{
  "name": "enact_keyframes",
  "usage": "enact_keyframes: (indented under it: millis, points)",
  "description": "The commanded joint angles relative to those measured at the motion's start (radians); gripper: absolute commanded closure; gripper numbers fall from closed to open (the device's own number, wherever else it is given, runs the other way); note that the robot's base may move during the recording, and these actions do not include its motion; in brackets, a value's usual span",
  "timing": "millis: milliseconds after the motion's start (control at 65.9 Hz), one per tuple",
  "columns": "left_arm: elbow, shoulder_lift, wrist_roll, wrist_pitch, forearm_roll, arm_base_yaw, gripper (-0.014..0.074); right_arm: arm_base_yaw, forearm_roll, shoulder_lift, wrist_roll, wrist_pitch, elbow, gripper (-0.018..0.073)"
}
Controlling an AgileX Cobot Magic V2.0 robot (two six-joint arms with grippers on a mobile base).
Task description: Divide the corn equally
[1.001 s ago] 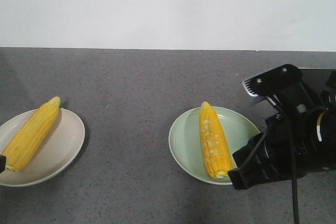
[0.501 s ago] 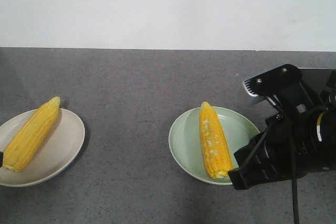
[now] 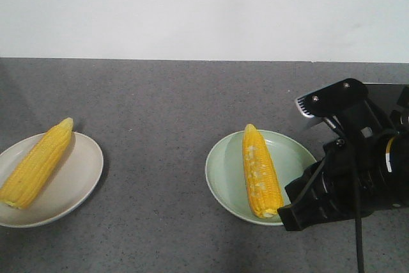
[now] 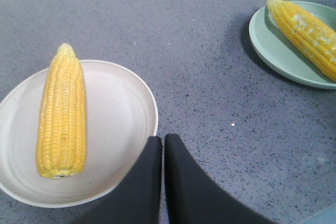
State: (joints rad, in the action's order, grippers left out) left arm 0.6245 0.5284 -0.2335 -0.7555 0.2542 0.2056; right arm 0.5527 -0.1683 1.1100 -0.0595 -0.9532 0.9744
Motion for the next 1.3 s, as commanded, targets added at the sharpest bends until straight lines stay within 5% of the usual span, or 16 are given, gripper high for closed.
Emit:
enact_keyframes:
  millis: [0, 243, 425, 698, 789, 1016, 1289]
  points:
    - [-0.037, -0.07, 0.002, 0.132, -0.027, -0.018, 0.0604, 0.002, -0.004, -0.019, -0.011, 0.042, 0.024, 0.0569]
    - [-0.309, -0.323, 0.011, 0.494, -0.069, -0.147, 0.0604, 0.002, -0.004, -0.019, -0.011, 0.04, 0.024, 0.0569]
    - [-0.452, -0.43, 0.025, 0.659, -0.066, -0.156, 0.0604, 0.002, -0.004, -0.019, -0.011, 0.04, 0.024, 0.0569]
    - [-0.583, -0.556, 0.373, 0.728, -0.326, -0.158, 0.0604, 0.002, -0.004, -0.019, -0.011, 0.037, 0.024, 0.0569]
    - [-0.639, -0.558, 0.371, 0.806, -0.303, -0.16, 0.0604, 0.002, -0.004, -0.019, -0.011, 0.036, 0.024, 0.0569]
    - [-0.634, -0.558, 0.265, 0.788, -0.232, -0.169, 0.0604, 0.002, -0.004, -0.019, -0.011, 0.034, 0.024, 0.0569]
    - [-0.634, -0.558, 0.264, 0.794, -0.211, -0.229, 0.0604, 0.002, -0.004, -0.019, -0.011, 0.034, 0.024, 0.0569]
